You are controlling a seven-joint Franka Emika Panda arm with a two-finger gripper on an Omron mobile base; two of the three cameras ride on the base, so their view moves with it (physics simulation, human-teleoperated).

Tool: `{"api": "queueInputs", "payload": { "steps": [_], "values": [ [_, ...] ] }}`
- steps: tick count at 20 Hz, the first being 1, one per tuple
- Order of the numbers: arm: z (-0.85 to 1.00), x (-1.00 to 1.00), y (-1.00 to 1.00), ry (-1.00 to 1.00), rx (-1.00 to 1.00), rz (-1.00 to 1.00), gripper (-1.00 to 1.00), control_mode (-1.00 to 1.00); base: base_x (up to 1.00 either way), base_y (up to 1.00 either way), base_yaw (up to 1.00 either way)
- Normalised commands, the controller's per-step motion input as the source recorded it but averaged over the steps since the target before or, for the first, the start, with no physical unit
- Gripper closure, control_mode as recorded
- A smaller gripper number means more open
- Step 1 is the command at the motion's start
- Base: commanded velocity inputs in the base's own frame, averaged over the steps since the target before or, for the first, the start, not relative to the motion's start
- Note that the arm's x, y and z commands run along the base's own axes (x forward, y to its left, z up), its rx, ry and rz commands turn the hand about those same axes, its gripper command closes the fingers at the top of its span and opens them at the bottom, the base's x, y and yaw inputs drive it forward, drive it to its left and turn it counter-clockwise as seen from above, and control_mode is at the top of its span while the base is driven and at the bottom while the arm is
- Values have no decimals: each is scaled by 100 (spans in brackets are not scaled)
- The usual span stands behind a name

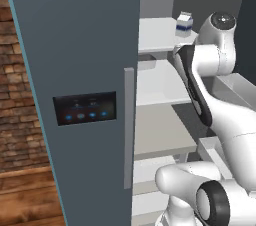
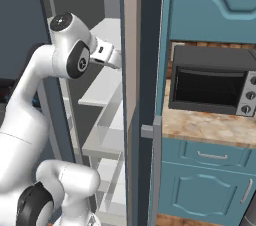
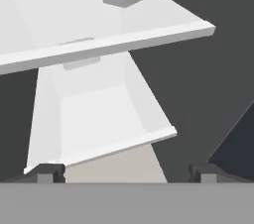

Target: Take out the milk from the fridge and place it on the tray on the counter. Then take the sugar cube near the tray and place it in the tray.

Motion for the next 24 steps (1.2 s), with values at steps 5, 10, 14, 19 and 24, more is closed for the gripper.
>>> {"api": "queueInputs", "payload": {
  "steps": [5, 10, 14, 19, 24],
  "values": [
    [47, 26, -2, -10, 0, -12, -100, -100, 0, 0, 0],
    [24, 35, -12, -3, 0, -4, -100, -100, 0, 0, 0],
    [1, 40, -10, 0, 0, 0, -100, -100, 0, 0, 0],
    [0, 42, -9, -9, 0, 0, -100, -100, 0, 0, 0],
    [5, 25, -8, -22, 0, 0, -100, -100, 0, 0, 0]
  ]
}}
